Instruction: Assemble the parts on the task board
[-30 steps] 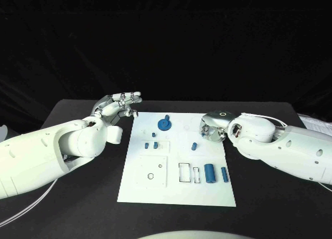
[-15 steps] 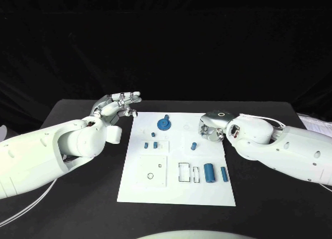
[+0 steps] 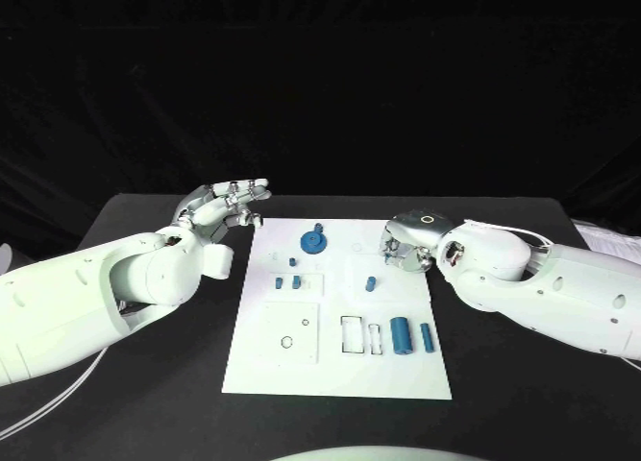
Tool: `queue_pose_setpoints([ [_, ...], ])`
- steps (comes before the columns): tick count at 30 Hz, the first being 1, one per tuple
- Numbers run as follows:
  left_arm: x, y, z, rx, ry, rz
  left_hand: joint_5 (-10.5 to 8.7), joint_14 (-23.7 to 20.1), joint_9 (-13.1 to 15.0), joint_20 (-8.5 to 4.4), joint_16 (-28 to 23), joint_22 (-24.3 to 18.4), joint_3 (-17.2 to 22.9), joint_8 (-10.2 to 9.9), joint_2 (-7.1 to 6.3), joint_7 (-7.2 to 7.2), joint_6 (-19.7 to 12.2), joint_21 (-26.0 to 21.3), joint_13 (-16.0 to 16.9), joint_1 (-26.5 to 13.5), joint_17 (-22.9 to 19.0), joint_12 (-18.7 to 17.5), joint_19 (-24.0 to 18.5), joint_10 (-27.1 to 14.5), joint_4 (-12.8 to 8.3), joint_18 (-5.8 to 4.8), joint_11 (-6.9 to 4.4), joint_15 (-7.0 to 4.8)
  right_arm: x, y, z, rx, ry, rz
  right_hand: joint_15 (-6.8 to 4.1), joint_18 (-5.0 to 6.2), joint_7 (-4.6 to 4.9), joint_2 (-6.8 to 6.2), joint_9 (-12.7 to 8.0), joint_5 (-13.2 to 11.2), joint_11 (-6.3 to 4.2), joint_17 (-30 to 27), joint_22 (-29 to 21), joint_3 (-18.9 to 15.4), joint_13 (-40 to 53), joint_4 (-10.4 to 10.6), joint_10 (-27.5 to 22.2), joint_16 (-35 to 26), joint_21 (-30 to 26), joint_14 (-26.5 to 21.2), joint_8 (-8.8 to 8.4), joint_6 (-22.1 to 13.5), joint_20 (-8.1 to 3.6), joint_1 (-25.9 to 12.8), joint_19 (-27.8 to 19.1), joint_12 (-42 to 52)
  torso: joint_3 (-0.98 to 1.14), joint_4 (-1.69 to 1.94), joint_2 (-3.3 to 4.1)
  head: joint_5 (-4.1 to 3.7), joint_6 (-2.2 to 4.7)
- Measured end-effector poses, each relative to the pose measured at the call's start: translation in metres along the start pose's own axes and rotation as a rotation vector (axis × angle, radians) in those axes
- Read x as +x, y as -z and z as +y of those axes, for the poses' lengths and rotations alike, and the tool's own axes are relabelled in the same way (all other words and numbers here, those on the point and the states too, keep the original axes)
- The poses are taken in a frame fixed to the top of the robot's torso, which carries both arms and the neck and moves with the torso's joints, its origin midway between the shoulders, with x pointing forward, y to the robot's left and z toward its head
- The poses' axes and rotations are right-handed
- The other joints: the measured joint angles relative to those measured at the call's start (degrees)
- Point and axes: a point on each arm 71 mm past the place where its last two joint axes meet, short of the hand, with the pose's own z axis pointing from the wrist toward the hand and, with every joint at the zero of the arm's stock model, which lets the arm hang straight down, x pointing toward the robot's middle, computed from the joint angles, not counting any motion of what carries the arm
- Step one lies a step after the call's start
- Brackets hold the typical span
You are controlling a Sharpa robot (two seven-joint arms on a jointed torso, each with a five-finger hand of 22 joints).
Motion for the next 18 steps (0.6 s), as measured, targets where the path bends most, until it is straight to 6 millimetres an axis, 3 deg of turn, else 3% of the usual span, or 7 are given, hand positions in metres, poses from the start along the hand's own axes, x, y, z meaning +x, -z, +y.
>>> queue_pose_setpoints([
  [10,-0.002,0.0,0.0,-0.005,-0.001,-0.004,0.0,-0.2,-0.1,0.0,0.0,-0.1,-0.2,0.0,0.0,0.0,0.0,-0.2,0.0,0.0,-0.2,0.0,0.0,-0.4,-0.2,0.0,-0.01,0.18,-0.019,0.01,0.005,-0.021,-0.003,-0.048,0.0,0.0,-0.1,-0.01,0.0,-0.1,0.05,0.0,0.0,0.1,0.0,-0.1,0.1,0.0,0.0,0.0,-0.26,-0.1,0.0,0.0,0.0,0.0,-0.02,-0.05,0.0,-0.03,0.11],
  [18,-0.003,0.0,0.0,-0.009,-0.002,-0.007,0.0,-0.2,-0.1,0.0,0.0,0.0,-0.2,0.0,0.0,0.0,0.0,-0.2,0.0,0.0,-0.2,0.0,0.0,-0.4,-0.2,0.0,-0.01,0.19,-0.031,0.014,0.044,-0.12,-0.035,-0.082,0.0,0.0,-0.12,-0.01,0.0,-0.2,-0.02,0.0,0.0,0.1,-0.1,-0.1,0.2,0.2,0.0,0.0,-0.39,-0.1,0.0,0.0,0.0,0.0,-0.01,-0.05,0.0,0.52,0.26],
])
